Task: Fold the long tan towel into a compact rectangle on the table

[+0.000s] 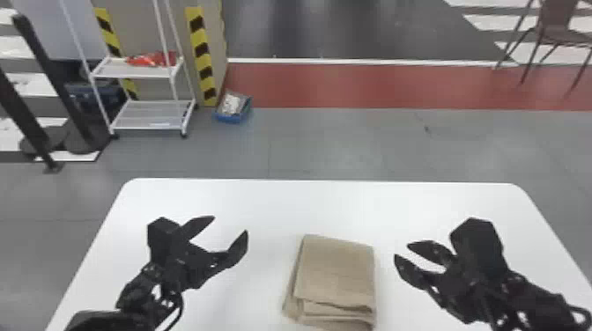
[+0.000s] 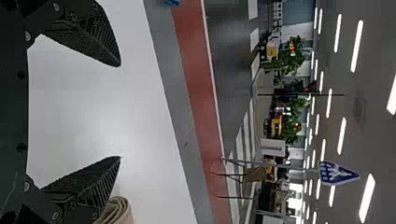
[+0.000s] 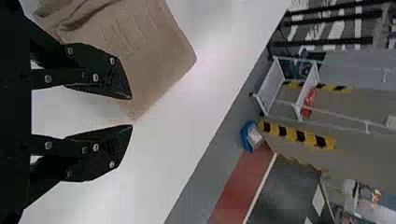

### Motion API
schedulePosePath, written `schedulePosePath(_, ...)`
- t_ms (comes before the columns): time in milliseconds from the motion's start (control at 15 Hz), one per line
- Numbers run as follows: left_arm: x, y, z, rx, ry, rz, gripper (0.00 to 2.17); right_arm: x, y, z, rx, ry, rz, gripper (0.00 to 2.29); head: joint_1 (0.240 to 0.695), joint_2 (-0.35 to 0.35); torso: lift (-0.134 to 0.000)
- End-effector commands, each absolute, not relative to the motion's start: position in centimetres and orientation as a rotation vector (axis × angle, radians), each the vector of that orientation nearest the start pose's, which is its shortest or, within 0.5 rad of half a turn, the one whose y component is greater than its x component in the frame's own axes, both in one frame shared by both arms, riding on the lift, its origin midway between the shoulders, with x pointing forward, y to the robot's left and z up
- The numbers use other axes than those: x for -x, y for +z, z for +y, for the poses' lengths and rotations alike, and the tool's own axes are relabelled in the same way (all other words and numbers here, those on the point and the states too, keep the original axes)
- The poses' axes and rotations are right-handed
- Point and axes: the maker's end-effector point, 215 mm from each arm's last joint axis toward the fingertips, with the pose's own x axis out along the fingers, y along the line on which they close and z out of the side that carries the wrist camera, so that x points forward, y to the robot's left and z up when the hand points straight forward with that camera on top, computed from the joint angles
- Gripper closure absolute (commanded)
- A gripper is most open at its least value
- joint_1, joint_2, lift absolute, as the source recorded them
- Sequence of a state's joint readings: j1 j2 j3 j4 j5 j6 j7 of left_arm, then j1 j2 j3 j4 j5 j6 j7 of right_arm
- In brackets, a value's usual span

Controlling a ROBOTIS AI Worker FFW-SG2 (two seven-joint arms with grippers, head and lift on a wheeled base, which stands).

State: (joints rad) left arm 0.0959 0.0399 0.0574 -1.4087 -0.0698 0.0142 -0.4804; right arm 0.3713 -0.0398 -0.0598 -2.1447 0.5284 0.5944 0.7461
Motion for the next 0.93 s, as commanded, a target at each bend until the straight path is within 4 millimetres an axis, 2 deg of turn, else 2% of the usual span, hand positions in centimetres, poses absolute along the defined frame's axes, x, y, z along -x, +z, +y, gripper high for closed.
schedulePosePath(0,-49.4,-47.8,20.4,0.024,-0.349,0.256,0.19,-42.0,-41.4,-22.5,0.28,0.369,0.414,0.01,0.695,-0.038,0.0)
schedulePosePath(133,-47.3,-47.2,23.1,0.083,-0.282,0.221,0.18,-41.2,-40.2,-24.1,0.265,0.279,0.329,0.02,0.695,-0.041,0.0)
schedulePosePath(267,-44.8,-46.4,25.3,0.116,-0.224,0.182,0.17,-40.1,-39.4,-24.6,0.284,0.224,0.259,0.03,0.695,-0.032,0.0)
schedulePosePath(400,-42.7,-44.8,27.1,0.111,-0.153,0.111,0.16,-40.0,-39.7,-25.9,0.292,0.166,0.236,0.04,0.695,-0.004,0.0)
schedulePosePath(467,-42.1,-44.4,27.6,0.096,-0.133,0.087,0.15,-40.0,-39.9,-26.6,0.3,0.145,0.219,0.04,0.695,0.003,0.0)
schedulePosePath(533,-41.8,-44.3,27.3,0.087,-0.137,0.082,0.15,-39.9,-39.0,-26.9,0.294,0.145,0.163,0.05,0.695,0.009,0.0)
schedulePosePath(667,-41.2,-44.4,27.4,0.068,-0.129,0.081,0.15,-39.2,-36.1,-25.9,0.303,0.174,-0.008,0.05,0.695,0.012,0.0)
schedulePosePath(733,-40.8,-43.8,27.5,0.04,-0.122,0.054,0.15,-38.4,-34.5,-25.2,0.309,0.192,-0.099,0.05,0.695,0.014,0.0)
schedulePosePath(867,-40.4,-43.6,27.5,-0.003,-0.113,0.045,0.14,-38.2,-35.5,-25.6,0.283,0.186,-0.094,0.05,0.695,0.028,0.0)
